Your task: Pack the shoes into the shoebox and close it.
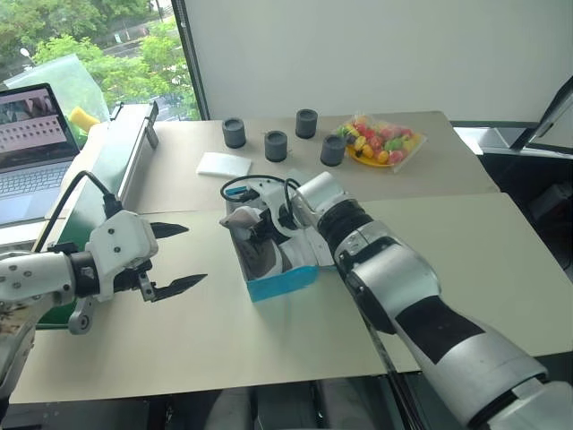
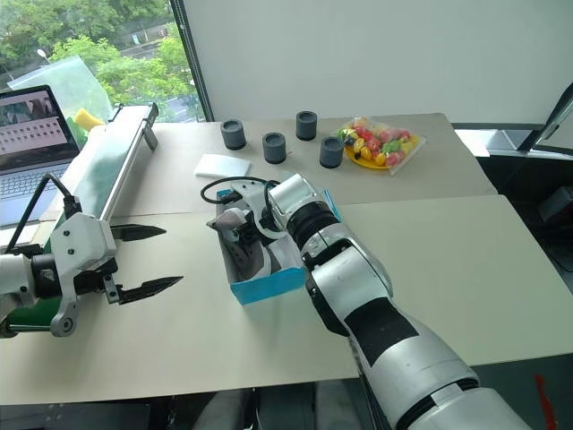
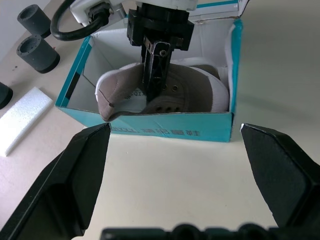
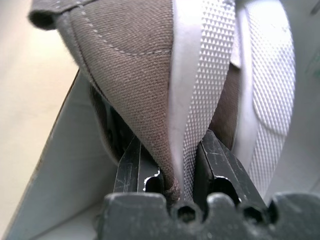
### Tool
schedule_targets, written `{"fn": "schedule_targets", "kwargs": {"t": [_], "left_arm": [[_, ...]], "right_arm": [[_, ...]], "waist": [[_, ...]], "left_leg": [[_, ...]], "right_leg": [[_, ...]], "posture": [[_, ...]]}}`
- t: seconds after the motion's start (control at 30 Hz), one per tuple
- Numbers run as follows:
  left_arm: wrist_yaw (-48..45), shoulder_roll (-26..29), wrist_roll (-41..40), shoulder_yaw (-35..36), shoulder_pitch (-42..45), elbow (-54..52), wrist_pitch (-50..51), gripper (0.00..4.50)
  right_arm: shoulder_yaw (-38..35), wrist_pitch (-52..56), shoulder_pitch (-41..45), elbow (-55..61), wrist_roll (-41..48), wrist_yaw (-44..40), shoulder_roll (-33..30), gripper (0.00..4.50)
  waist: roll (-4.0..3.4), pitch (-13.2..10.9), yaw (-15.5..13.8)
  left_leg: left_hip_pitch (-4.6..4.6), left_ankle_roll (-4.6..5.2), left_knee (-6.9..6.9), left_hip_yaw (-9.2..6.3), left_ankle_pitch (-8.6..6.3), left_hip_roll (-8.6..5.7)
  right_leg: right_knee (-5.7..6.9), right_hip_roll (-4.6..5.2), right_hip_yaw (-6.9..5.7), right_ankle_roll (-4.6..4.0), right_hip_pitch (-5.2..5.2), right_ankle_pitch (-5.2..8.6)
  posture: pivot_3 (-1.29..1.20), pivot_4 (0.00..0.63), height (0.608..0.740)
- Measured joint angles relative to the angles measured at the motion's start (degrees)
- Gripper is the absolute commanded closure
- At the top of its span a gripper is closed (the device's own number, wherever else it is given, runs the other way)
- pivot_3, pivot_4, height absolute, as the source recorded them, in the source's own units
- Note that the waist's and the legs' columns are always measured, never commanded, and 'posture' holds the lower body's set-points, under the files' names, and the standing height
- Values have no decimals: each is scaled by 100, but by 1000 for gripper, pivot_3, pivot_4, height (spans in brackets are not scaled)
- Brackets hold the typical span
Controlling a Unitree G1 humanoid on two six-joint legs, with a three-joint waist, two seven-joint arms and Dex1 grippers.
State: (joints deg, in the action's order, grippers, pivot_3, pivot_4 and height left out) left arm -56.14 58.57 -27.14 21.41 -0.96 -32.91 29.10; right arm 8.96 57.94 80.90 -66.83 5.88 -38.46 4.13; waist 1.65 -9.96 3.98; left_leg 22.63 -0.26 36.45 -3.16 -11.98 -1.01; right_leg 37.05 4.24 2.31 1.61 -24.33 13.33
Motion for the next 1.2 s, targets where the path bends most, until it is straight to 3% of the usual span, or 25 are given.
{"fn": "schedule_targets", "kwargs": {"t": [0.07,0.1,0.17,0.2,0.23,0.37,0.43,0.7,0.97,1.2], "left_arm": [[12,0,1,0,1,0,0,60],[17,0,1,0,3,0,0,0],[30,0,2,0,3,0,5,0],[32,0,2,0,3,0,7,0],[32,0,2,0,3,0,7,0],[33,1,5,0,7,8,7,0],[32,2,7,0,17,22,7,0],[31,3,16,-15,54,113,-8,0],[23,24,26,-15,82,128,-13,0],[4,74,29,-72,255,188,-16,0]], "right_arm": [[-237,115,0,-39,20,144,32,4053],[-297,123,0,-49,21,197,41,3134],[-472,121,-36,-89,15,388,52,2617],[-534,112,-75,-100,17,437,64,2016],[-546,106,-90,-110,16,458,77,1885],[-603,-37,-161,-122,-11,530,122,493],[-614,-135,-162,-124,-32,596,121,25],[-499,-843,72,184,-178,217,-94,25],[-975,-401,341,1215,320,-17,-459,25],[-1147,-230,-225,1983,658,133,-398,2109]], "waist": [[0,0,7],[0,0,9],[0,0,7],[1,1,5],[1,1,5],[1,1,6],[3,2,6],[0,0,18],[1,0,9],[2,1,4]], "left_leg": [[0,0,-1,1,0,0],[0,0,-1,2,0,1],[-2,0,-1,5,0,0],[-4,0,0,8,0,0],[-4,0,0,9,0,-1],[-5,0,0,12,0,-1],[-6,0,1,11,0,-1],[4,0,2,12,1,3],[27,0,2,9,1,2],[29,0,2,11,1,0]], "right_leg": [[1,-1,2,0,-3,0],[2,-1,2,0,-2,0],[3,-2,2,0,0,0],[2,-1,2,0,3,0],[2,-1,2,0,3,0],[3,-2,2,0,4,0],[2,-2,2,0,5,0],[4,-8,3,-1,-7,0],[5,-3,1,-1,-28,-1],[5,-2,1,-1,-28,-1]], "posture": [[0,150,731],[0,150,731],[0,150,731],[0,150,731],[0,150,731],[0,150,731],[0,150,731],[0,150,731],[0,150,731],[0,150,731]]}}
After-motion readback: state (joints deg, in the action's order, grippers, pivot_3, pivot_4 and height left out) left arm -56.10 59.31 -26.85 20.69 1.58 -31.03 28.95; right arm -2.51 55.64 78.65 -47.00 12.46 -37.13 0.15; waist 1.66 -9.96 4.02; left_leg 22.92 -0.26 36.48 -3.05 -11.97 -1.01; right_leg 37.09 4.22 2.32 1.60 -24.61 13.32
